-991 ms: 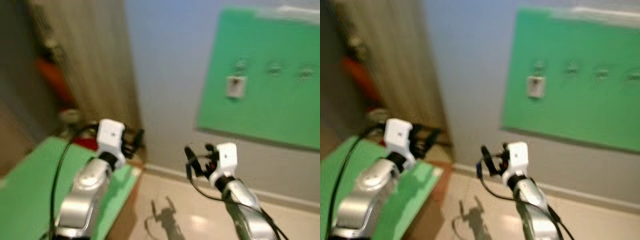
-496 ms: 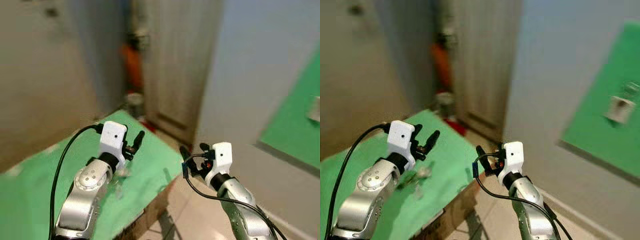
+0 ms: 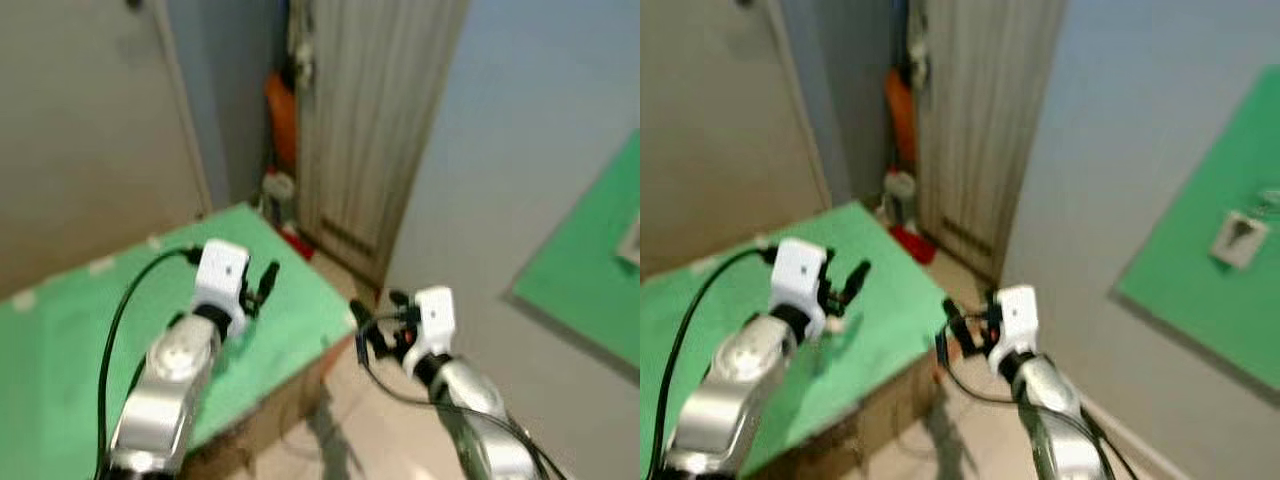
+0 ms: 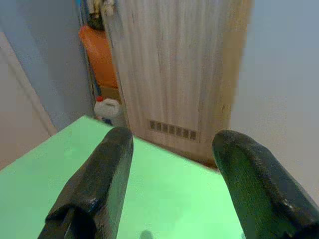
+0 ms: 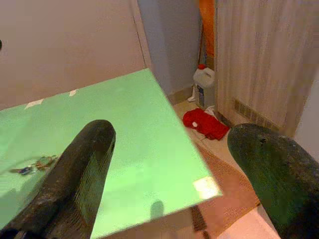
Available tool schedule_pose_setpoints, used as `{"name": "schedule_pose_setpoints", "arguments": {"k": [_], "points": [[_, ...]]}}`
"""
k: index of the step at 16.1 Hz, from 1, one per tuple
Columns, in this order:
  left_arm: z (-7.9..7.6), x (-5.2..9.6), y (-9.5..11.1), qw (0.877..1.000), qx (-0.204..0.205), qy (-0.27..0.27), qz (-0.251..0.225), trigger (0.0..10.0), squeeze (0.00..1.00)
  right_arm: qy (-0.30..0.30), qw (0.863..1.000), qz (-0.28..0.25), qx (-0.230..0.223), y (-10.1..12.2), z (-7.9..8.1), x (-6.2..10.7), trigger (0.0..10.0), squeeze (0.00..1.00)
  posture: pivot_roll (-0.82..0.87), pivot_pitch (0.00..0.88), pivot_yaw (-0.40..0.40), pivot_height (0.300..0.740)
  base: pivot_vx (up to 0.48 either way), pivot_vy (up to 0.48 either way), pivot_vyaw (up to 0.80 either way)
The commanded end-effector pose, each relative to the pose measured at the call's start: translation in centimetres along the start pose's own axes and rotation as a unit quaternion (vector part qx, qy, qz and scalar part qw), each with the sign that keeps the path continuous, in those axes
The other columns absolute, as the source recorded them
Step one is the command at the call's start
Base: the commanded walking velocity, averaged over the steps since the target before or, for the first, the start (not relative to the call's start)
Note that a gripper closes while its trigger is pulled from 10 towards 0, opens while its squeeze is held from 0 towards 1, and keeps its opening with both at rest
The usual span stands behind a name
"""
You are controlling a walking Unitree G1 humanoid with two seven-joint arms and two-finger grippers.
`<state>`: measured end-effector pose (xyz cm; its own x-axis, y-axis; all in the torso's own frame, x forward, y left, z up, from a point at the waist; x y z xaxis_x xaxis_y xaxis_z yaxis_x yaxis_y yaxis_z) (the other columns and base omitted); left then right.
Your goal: Hang keys on a hook
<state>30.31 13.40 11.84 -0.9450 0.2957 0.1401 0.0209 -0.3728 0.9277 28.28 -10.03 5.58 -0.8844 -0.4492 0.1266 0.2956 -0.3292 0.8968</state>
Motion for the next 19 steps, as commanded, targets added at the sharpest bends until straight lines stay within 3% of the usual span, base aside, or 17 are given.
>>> {"name": "schedule_pose_setpoints", "arguments": {"k": [1,6,8,12,13,19], "points": [[-0.4,-0.2,0.3,1.0,0.004,-0.002,-0.004,10.0,0.0,-0.012,1.0,0.001,0.007,0.3,-0.8,0.3,10.0,0.0,-0.02,0.0,0.012,0.74,0.319,-0.356,0.7],[-0.3,-0.1,0.2,1.0,0.006,0.002,-0.005,10.0,0.0,-0.02,1.0,-0.001,0.003,0.2,-1.0,0.5,10.0,0.0,-0.03,0.0,0.017,0.74,0.243,-0.352,0.7],[-0.4,-0.1,0.3,1.0,0.017,0.003,-0.01,10.0,0.0,-0.036,0.999,0.018,0.026,-0.2,-1.6,0.6,10.0,0.0,-0.03,0.0,0.017,0.74,0.0,0.0,0.74],[-0.5,0.0,0.3,1.0,0.015,0.003,-0.012,10.0,0.0,-0.045,0.999,0.021,0.018,-0.4,-1.9,0.9,10.0,0.0,-0.03,0.0,0.012,0.74,0.0,0.0,0.79],[-0.5,0.0,0.3,1.0,0.014,0.004,-0.011,10.0,0.0,-0.047,0.999,0.021,0.018,-0.3,-1.9,0.8,10.0,1.0,-0.03,0.0,0.01,0.74,0.0,0.0,0.59],[-0.4,0.0,0.2,1.0,0.009,0.009,-0.009,10.0,0.0,-0.032,0.999,0.021,0.018,-0.2,-1.4,0.6,10.0,1.0,-0.03,0.0,0.011,0.74,0.0,0.0,0.0]]}}
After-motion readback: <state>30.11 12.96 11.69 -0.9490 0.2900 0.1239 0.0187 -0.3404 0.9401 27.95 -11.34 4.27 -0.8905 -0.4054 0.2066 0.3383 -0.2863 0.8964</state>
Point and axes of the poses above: a point about 5 cm out from each wrist's last joint towards the gripper, its own x axis pointing back from the gripper into the wrist, its own y axis along the axis of the wrist's last joint, z = x × y, the point moved 3 cm from there along -x, pointing out of the wrist towards the gripper, and after that the axes turned 14 degrees about -x, right-handed, at the moved point
